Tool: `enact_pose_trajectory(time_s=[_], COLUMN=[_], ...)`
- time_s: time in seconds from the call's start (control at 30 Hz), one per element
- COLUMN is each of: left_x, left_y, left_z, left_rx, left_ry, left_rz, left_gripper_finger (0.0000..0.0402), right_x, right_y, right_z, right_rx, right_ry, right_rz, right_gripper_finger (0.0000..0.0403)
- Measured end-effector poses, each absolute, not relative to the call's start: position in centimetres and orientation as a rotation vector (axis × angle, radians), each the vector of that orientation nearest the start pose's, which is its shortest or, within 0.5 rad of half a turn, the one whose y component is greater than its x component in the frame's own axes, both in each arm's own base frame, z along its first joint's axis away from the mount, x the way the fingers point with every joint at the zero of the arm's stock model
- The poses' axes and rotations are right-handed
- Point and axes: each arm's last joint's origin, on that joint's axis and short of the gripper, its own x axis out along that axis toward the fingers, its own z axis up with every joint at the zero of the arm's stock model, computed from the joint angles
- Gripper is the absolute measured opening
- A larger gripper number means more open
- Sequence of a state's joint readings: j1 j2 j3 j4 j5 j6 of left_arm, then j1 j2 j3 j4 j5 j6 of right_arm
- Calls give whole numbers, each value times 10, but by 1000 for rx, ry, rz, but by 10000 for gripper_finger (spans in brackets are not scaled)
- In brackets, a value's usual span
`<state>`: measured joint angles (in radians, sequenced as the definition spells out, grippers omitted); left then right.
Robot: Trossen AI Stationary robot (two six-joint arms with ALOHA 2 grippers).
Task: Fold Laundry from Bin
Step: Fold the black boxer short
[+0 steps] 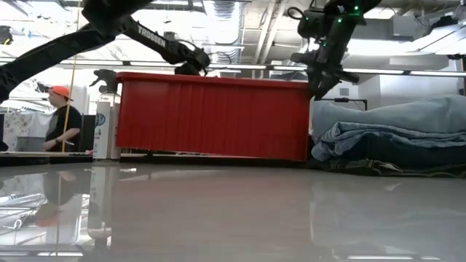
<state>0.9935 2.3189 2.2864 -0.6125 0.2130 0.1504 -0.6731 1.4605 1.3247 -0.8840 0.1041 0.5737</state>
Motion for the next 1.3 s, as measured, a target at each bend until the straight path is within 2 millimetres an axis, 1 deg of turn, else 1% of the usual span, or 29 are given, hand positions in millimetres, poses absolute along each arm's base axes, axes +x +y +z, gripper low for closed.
enact_pose_trajectory(time_s=[0.07,0.13,0.2,0.27,0.33,0.4,0.57,0.63,0.7,0.77,0.83,0.9,1.0,1.1,1.17,1.23,1.3], left_x=[297,301,305,308,310,313,324,332,343,354,364,373,385,404,420,433,442], left_y=[434,433,431,430,429,430,426,421,414,406,398,392,380,367,358,352,351], left_z=[282,277,277,277,274,276,282,285,288,289,291,293,293,285,272,257,244], left_rx=[-291,-309,-304,-307,-351,-379,-413,-420,-404,-386,-371,-344,-316,-287,-271,-291,-313], left_ry=[584,583,577,561,538,484,405,381,355,345,336,324,333,343,346,353,349], left_rz=[636,594,578,549,493,441,401,389,361,334,314,314,325,302,288,280,275], left_gripper_finger=[272,272,272,272,272,272,272,272,272,272,272,272,272,272,272,272,272], right_x=[226,225,222,216,206,197,189,188,192,198,203,204,207,207,205,204,205], right_y=[-187,-188,-188,-184,-181,-179,-183,-191,-203,-216,-225,-232,-234,-232,-228,-225,-221], right_z=[310,316,331,355,373,382,386,386,385,386,390,392,386,387,391,394,396], right_rx=[803,785,730,681,656,631,553,513,472,414,360,352,387,396,391,375,367], right_ry=[771,732,658,577,543,534,540,530,492,431,365,319,341,342,330,325,324], right_rz=[-985,-940,-867,-834,-859,-897,-951,-972,-982,-954,-890,-822,-738,-697,-679,-655,-635], right_gripper_finger=[114,114,114,113,113,113,113,113,113,113,113,113,113,113,113,113,113])
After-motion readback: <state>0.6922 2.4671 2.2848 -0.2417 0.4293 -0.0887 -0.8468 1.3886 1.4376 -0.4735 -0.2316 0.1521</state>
